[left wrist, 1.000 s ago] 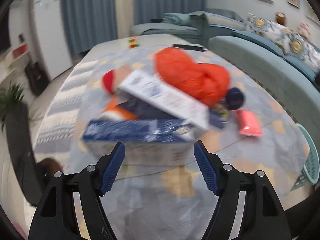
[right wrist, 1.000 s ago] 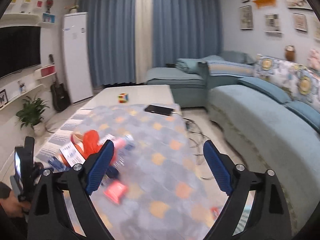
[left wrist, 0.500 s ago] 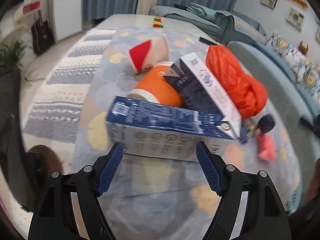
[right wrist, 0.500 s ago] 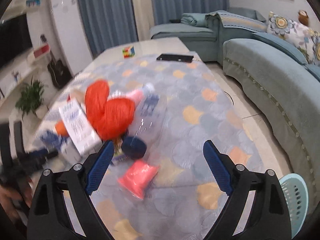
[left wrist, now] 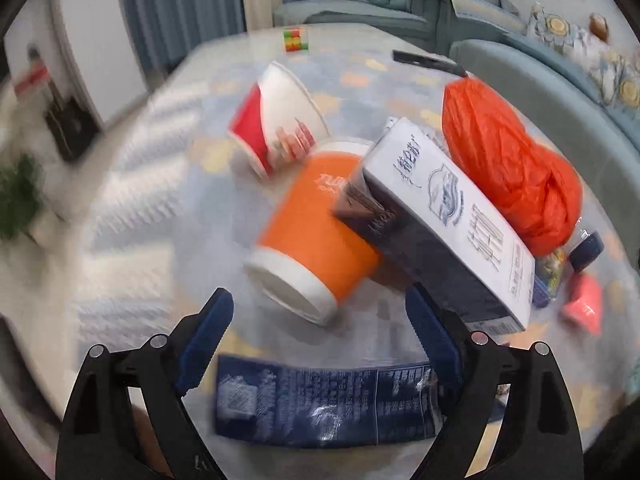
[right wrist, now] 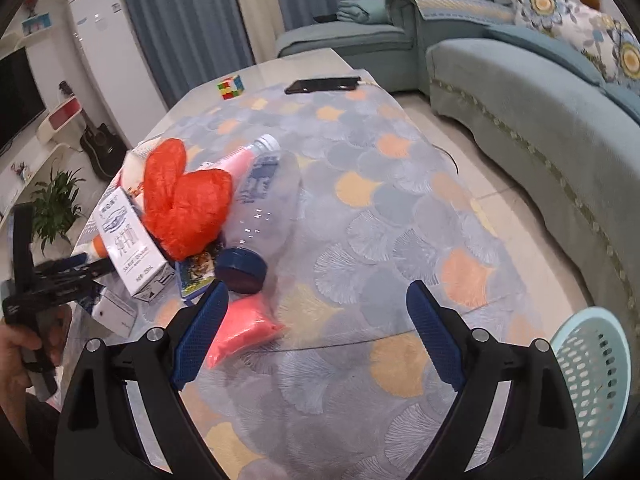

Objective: Collect trash
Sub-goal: 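Move both tools back to the table toward the milk carton and pink pack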

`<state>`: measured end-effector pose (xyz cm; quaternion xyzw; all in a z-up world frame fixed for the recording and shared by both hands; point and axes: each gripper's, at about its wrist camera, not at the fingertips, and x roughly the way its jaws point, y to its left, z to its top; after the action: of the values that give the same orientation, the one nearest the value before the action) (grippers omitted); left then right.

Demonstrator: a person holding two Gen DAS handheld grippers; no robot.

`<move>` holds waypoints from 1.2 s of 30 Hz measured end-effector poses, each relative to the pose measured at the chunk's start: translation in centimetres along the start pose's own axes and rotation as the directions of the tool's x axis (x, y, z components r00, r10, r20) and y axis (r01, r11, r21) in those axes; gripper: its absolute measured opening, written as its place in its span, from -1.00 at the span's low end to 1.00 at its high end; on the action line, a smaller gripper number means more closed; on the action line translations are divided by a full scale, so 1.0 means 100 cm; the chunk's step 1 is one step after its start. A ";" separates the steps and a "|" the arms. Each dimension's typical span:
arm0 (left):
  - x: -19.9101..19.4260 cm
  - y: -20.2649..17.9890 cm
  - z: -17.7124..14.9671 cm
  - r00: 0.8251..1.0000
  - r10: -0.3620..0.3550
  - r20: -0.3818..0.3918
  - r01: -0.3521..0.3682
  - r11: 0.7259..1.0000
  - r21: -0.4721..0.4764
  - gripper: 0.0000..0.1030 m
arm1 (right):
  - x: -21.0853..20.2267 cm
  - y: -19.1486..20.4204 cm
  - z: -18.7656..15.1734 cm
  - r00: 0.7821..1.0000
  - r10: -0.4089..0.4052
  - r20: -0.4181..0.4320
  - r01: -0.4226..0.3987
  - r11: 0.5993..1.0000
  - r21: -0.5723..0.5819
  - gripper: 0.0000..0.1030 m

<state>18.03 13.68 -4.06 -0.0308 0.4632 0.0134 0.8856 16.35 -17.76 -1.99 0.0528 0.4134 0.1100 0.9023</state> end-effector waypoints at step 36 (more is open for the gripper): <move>-0.067 -0.034 -0.107 0.990 -0.125 -0.062 0.128 0.991 0.031 0.70 | 0.022 0.043 -0.016 0.997 0.043 -0.064 -0.048 0.994 -0.095 0.67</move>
<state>5.61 9.59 -4.55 -0.0451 0.4868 -0.0518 0.8708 15.86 -13.06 -3.83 0.0153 0.4339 0.1519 0.8880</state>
